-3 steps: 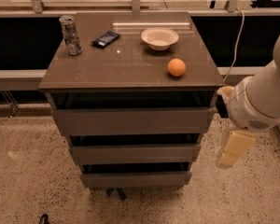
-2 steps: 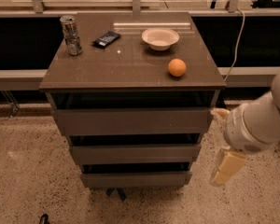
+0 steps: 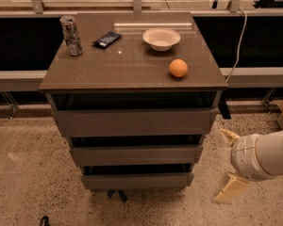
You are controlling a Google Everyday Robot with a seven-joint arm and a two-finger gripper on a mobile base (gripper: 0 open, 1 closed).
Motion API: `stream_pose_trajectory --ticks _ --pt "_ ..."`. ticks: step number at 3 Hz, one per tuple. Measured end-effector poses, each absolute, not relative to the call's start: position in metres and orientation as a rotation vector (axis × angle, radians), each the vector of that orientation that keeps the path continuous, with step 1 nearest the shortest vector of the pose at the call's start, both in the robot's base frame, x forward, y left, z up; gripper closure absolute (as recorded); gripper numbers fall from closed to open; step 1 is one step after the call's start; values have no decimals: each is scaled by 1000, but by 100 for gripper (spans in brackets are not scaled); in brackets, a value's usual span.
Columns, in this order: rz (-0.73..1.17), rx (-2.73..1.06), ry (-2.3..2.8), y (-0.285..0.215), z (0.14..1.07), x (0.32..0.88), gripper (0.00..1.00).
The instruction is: Open middle drawer
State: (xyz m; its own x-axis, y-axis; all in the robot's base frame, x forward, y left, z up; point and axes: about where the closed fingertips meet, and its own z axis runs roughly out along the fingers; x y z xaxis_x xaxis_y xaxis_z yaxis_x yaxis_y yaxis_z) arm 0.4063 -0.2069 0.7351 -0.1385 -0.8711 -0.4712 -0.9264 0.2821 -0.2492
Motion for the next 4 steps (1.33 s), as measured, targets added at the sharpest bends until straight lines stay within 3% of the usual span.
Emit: stream_pose_trajectory --ticks 2,3,4 --pt "493 -1586 2084 -124 602 407 0" --pt "549 -1540 2025 -88 558 398 0" --pt "483 -1491 2008 -87 557 417 0"
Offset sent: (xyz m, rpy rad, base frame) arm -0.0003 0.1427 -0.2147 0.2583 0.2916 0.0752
